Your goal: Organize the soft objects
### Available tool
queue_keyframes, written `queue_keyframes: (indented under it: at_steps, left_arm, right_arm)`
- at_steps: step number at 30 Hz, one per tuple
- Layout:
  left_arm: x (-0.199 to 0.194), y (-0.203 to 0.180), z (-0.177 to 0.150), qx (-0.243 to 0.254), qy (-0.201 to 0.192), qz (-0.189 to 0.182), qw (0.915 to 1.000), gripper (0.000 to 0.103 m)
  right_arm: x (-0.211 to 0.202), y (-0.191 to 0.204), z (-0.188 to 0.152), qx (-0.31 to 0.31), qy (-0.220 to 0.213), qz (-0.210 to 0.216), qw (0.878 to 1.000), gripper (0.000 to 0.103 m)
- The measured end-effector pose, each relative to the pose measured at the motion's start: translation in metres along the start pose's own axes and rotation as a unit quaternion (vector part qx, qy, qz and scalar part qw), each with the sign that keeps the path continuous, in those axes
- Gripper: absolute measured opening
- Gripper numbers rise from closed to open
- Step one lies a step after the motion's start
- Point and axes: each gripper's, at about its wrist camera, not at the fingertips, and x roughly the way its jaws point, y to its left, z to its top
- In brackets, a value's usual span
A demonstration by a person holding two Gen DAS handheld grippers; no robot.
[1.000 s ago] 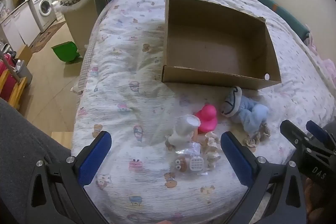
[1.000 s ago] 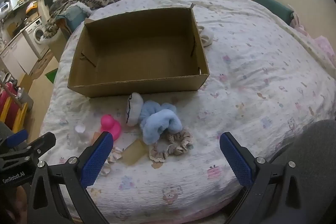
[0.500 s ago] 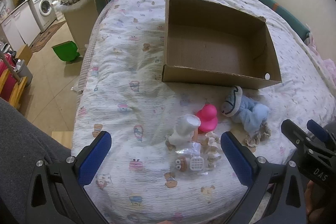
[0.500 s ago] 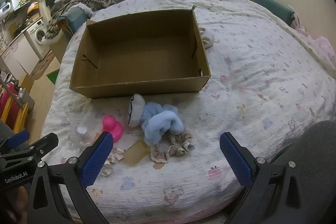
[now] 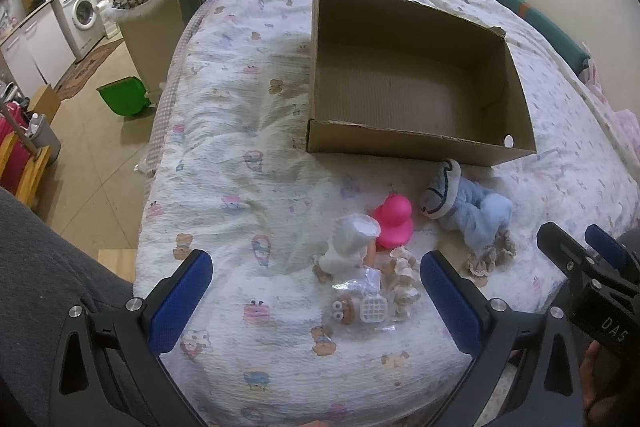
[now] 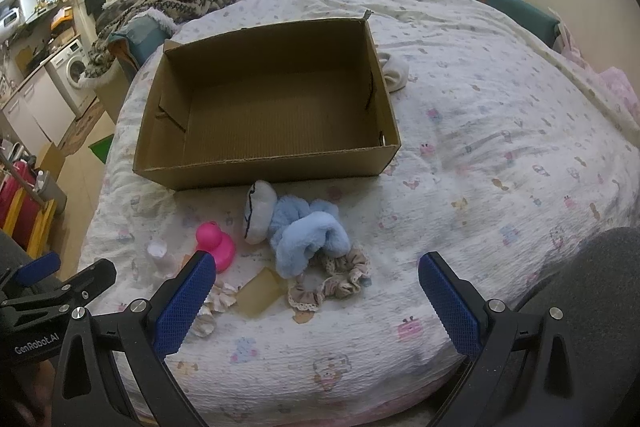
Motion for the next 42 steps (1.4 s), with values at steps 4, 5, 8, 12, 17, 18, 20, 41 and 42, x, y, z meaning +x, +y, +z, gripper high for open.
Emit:
queue_keyframes:
  at_steps: [4,5,8,12,17,18,20,41,42]
  left_arm:
    - [-0.0014,-0.0018,0.0004,0.003,-0.002,0.0,1.0,0.103]
    - [-0.0013,-0.0023,0.0003,0.004,-0.001,0.0,1.0,0.103]
    - [-0.0013,-0.0028,0.0003,0.005,-0.001,0.002,1.0,0.103]
    - [-0.0014,-0.0027,0.0008,0.005,-0.001,0.002,1.0,0.103]
    - [-0.0013,-0.0029,0.0009,0.006,0.0,0.004,1.0,0.103]
    - [-0.0013,-0.0029,0.0008,0.006,0.0,0.004,1.0,0.103]
    - [-0.0014,-0.0032,0.0011,0.006,0.0,0.006,1.0,0.103]
    - [-0.0004,-0.0023,0.0012,0.008,-0.001,0.006,0.9999,0.103]
    - [0.0,-0.0025,0.0009,0.008,-0.001,0.007,0.9999,0.103]
  right_arm:
    - [0.0,-0.0007,-0.0002,0.001,0.0,0.0,1.0,0.103]
    - [0.0,-0.0008,-0.0003,0.001,0.0,0.0,1.0,0.103]
    - [0.0001,-0.0006,-0.0001,0.001,0.0,0.0,1.0,0.103]
    - [0.0,-0.0008,0.0001,0.002,0.0,0.0,1.0,0.103]
    - [0.0003,-0.0011,0.0001,0.002,-0.001,0.0,1.0,0.103]
    - [0.0003,-0.0009,0.0002,0.002,0.0,0.0,1.0,0.103]
    - [0.0003,-0.0013,0.0,0.002,0.0,0.0,1.0,0.103]
    - [0.001,-0.002,0.0005,0.004,0.001,0.0,1.0,0.103]
    - [0.0009,-0.0018,0.0006,0.004,0.001,0.001,1.0,0.103]
